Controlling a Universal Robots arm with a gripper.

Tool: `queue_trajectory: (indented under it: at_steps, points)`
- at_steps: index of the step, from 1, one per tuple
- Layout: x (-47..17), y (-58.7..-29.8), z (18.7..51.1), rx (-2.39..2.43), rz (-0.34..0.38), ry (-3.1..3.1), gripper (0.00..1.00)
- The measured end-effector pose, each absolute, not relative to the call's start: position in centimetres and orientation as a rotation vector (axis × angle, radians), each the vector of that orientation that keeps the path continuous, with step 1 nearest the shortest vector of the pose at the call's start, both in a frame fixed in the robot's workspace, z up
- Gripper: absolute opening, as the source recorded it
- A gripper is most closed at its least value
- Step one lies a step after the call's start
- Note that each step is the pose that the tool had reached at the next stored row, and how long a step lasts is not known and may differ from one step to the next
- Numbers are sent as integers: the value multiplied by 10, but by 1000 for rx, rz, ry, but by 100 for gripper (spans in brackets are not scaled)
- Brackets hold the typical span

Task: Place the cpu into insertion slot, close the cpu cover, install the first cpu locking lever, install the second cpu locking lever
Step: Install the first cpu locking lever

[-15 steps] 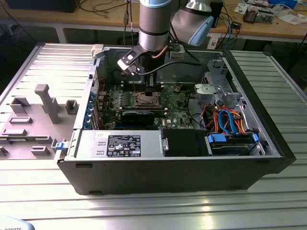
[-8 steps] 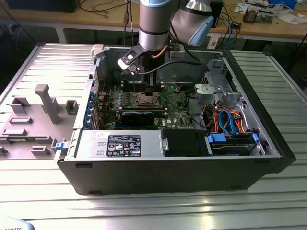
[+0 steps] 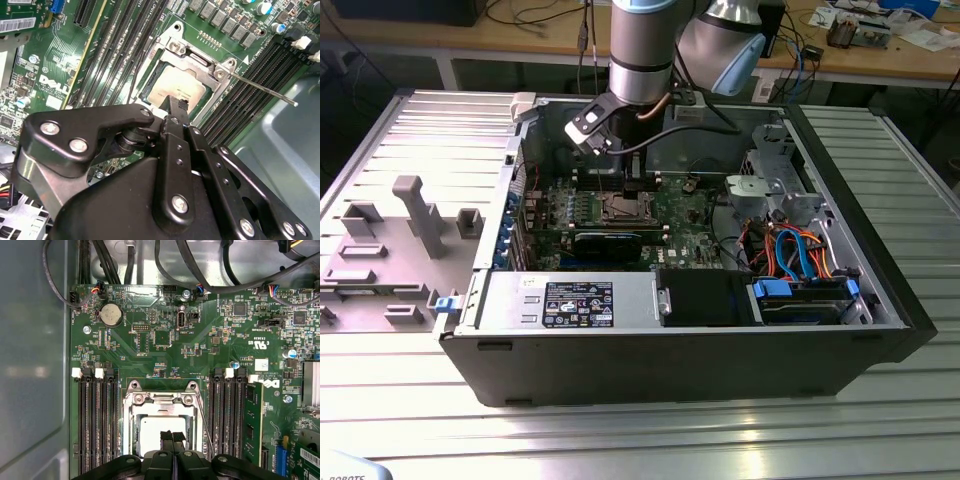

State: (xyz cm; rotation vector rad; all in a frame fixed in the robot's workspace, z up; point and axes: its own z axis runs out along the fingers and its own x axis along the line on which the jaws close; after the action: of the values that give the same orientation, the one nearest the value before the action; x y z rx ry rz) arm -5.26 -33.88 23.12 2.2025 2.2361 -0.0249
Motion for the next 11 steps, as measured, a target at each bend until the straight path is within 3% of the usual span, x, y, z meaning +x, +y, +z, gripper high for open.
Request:
queue_trajectory:
  at_steps: [11]
  points:
    - [-53, -339, 234, 2202, -25, 2236, 11]
